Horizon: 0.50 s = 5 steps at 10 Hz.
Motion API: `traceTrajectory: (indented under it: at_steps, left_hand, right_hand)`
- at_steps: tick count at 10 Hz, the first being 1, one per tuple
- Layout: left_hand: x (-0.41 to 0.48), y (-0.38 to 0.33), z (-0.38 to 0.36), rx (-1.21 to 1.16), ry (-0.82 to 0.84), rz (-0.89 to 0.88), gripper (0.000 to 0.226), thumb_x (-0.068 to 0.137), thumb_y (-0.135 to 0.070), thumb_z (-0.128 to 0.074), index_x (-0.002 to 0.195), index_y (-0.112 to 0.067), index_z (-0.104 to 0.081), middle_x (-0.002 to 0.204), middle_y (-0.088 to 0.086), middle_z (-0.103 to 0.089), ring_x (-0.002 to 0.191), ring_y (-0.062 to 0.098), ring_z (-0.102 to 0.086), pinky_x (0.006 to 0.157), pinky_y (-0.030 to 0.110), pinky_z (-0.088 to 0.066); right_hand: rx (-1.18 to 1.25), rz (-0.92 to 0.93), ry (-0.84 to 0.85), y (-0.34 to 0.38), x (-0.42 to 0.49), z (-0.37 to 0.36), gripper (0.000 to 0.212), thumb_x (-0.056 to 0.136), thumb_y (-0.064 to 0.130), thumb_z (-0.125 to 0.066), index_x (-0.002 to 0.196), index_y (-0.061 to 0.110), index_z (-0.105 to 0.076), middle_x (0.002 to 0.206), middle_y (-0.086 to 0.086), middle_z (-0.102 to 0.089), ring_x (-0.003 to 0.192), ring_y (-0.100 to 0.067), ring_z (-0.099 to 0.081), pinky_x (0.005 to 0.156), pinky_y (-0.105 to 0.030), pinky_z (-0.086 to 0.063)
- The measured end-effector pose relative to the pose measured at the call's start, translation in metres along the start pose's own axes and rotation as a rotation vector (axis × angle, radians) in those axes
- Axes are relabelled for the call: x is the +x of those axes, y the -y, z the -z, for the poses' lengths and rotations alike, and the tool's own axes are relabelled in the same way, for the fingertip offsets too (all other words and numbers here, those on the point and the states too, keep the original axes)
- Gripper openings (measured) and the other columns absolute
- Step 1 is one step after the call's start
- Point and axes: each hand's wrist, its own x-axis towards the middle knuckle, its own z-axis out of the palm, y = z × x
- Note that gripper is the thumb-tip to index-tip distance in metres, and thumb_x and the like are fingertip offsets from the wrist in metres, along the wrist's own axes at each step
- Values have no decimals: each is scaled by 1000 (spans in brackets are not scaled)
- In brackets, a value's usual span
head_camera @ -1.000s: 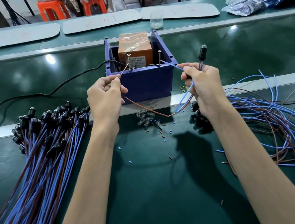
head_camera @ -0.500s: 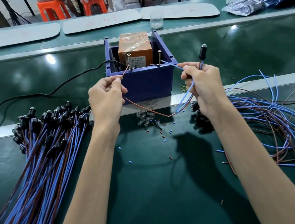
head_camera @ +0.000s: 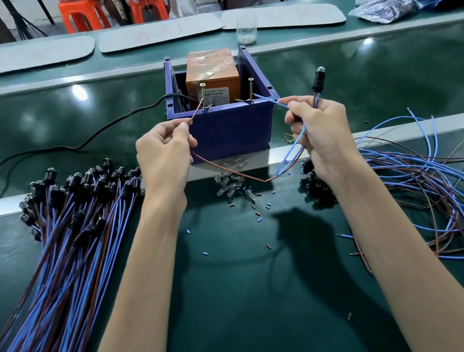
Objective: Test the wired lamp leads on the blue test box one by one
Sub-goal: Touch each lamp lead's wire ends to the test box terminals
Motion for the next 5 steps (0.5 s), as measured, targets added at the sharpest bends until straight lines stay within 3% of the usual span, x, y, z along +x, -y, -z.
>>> traceTrajectory:
  at_steps: [5]
  left_hand:
    - [-1, 1, -1, -7, 11, 8, 17, 94, -12, -54, 86, -17, -67, 48, -14, -54, 44, 0, -44, 47, 12, -36]
  right_hand:
    - [20, 27, -90, -1, 1, 1, 26, 95, -1, -46, 80, 10, -66, 55, 4, -50, 38, -2, -34, 37, -13, -23]
